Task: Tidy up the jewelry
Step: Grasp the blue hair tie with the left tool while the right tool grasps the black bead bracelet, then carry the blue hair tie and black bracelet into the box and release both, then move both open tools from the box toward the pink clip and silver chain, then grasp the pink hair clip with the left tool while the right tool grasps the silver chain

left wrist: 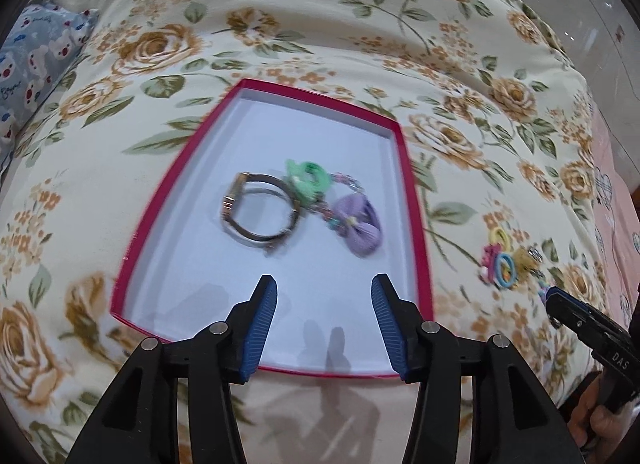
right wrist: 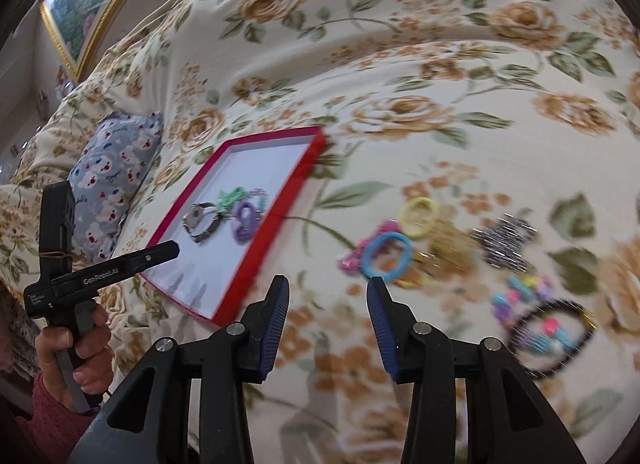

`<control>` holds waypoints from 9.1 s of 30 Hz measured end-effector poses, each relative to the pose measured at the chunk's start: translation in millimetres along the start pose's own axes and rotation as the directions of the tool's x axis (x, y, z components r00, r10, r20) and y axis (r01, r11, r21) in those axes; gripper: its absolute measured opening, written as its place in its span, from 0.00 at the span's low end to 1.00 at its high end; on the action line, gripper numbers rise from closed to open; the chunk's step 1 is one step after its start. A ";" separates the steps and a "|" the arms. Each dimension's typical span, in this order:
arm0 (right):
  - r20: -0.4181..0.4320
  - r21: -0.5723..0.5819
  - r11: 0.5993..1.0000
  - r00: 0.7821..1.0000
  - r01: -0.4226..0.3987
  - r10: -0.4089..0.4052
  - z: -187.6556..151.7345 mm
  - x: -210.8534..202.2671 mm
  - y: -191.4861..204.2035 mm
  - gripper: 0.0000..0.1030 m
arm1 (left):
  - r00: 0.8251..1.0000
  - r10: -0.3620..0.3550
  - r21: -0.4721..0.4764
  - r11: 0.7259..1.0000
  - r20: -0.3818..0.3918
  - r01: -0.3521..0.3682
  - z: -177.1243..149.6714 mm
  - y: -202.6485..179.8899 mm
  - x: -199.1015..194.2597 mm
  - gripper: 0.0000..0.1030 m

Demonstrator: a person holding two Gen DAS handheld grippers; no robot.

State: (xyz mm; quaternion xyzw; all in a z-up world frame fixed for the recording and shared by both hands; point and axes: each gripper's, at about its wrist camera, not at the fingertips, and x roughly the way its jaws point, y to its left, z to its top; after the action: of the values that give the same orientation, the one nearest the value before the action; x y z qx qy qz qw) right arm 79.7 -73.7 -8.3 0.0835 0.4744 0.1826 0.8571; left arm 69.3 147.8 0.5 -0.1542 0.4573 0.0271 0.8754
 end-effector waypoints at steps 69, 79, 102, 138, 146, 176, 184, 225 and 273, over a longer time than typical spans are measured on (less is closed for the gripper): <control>0.026 0.160 0.956 0.967 0.246 -0.253 -30.5 -31.1 -118.5 0.08 | 0.966 -0.193 0.339 0.909 -0.171 0.242 4.3 -178.9 131.0 0.02; 0.090 0.129 0.964 0.966 0.231 -0.243 -22.1 -53.4 -102.4 0.07 | 0.960 -0.241 0.280 0.920 -0.140 0.272 -2.4 -148.2 94.6 0.02; 0.161 -0.020 0.999 0.986 0.047 -0.044 13.9 -53.1 -6.5 0.07 | 0.973 -0.232 0.154 0.961 0.011 0.228 -5.5 -50.2 6.5 0.02; -0.057 -0.141 0.949 0.959 -0.283 0.277 43.4 75.5 129.0 0.08 | 1.000 -0.028 -0.035 0.999 0.012 0.029 11.4 58.2 8.2 0.02; -0.099 -0.136 0.960 0.968 -0.244 0.232 44.6 115.1 124.7 0.08 | 0.999 0.002 -0.034 0.999 -0.034 -0.004 21.9 62.8 37.9 0.02; -0.142 -0.129 0.974 0.976 -0.184 0.166 41.1 134.2 105.5 0.30 | 0.998 0.047 -0.003 0.999 -0.045 -0.047 20.7 54.0 55.6 0.21; -0.099 -0.125 0.974 0.979 -0.190 0.179 40.4 108.8 105.5 0.31 | 0.999 0.040 -0.029 0.999 0.000 -0.040 13.3 55.3 29.0 0.39; 0.111 0.041 0.996 0.990 0.078 -0.082 -25.5 -31.1 -18.8 0.63 | 0.996 -0.073 0.039 0.996 -0.041 0.075 -28.0 -26.0 4.0 0.67; -0.047 -0.104 0.942 0.945 0.319 -0.325 26.7 52.4 -81.8 0.21 | 0.985 -0.067 0.396 0.910 -0.156 0.125 19.5 -170.2 156.3 0.18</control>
State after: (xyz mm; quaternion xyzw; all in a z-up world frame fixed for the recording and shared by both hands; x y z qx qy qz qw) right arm 146.7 -127.5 -60.8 -0.0417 0.4994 0.0650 0.8629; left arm 207.6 -22.9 -73.8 0.0061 0.5048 -0.1220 0.8545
